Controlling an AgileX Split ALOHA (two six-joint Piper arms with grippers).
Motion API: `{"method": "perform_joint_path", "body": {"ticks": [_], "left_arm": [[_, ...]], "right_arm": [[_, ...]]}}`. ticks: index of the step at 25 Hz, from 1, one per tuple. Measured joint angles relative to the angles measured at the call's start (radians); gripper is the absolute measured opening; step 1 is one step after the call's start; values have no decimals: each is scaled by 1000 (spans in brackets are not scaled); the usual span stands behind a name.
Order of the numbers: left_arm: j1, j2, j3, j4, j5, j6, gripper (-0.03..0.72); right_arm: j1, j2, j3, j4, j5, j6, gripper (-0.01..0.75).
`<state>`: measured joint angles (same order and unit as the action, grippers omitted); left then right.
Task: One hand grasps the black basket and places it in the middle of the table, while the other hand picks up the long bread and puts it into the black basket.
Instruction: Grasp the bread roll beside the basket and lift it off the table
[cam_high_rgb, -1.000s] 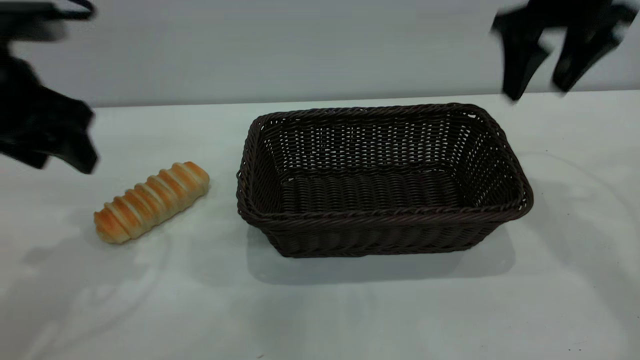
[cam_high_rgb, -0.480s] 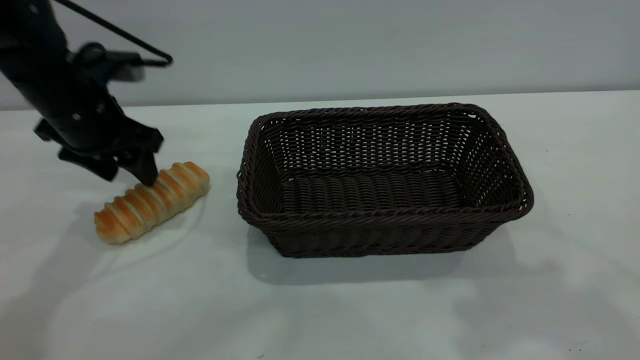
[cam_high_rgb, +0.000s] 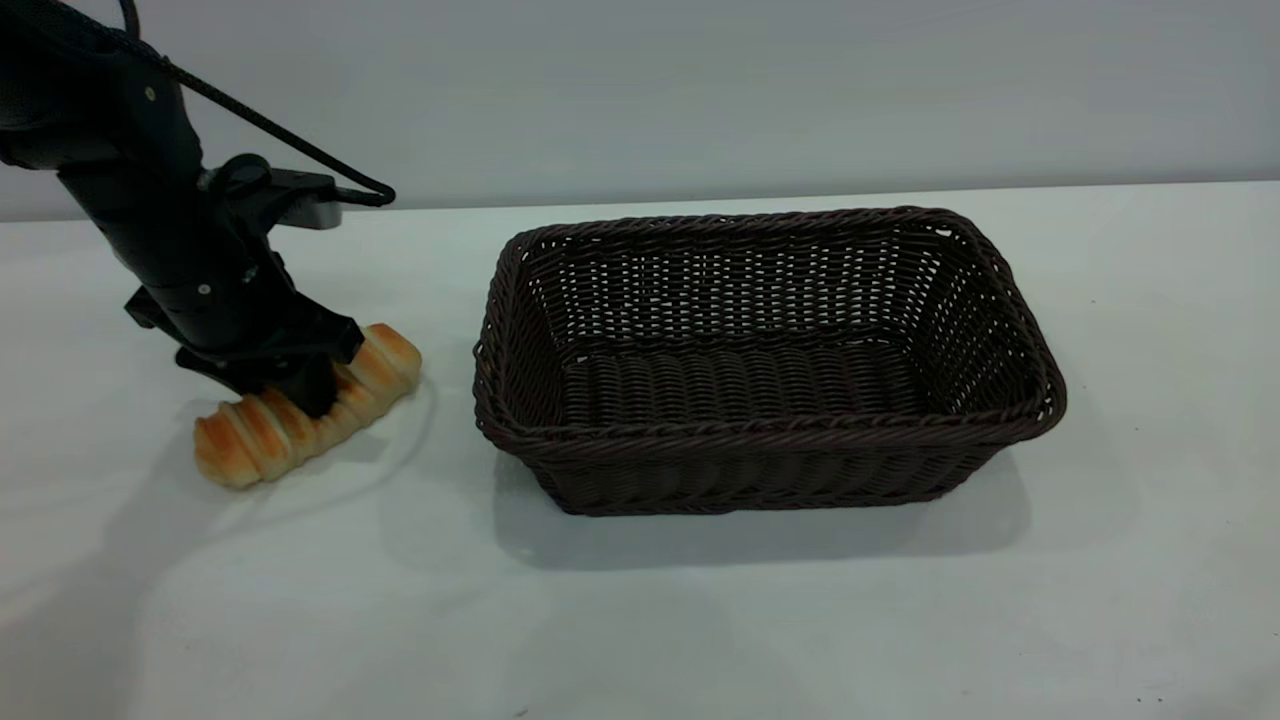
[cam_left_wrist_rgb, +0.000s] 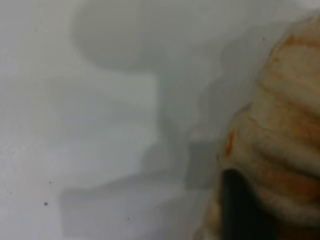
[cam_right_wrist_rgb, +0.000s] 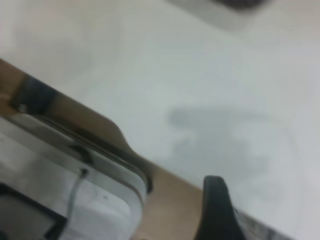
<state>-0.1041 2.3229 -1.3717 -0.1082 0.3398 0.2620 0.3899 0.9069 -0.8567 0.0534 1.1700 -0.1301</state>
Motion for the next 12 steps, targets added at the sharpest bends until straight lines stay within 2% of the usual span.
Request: {"method": "perform_joint_path", "body": {"ticks": [2, 3, 8, 12], "left_arm": [[-2, -12, 0, 3, 5, 1, 131], [-2, -25, 1, 3, 10, 1, 102], [-7, -182, 11, 9, 88, 2, 97], [-61, -375, 11, -2, 151, 2, 94]], "right_arm": [[0, -99, 103, -19, 0, 18, 537], [0, -154, 152, -21, -4, 23, 537], [0, -422, 345, -21, -43, 25, 537], [0, -597, 381, -36, -44, 36, 536]]}}
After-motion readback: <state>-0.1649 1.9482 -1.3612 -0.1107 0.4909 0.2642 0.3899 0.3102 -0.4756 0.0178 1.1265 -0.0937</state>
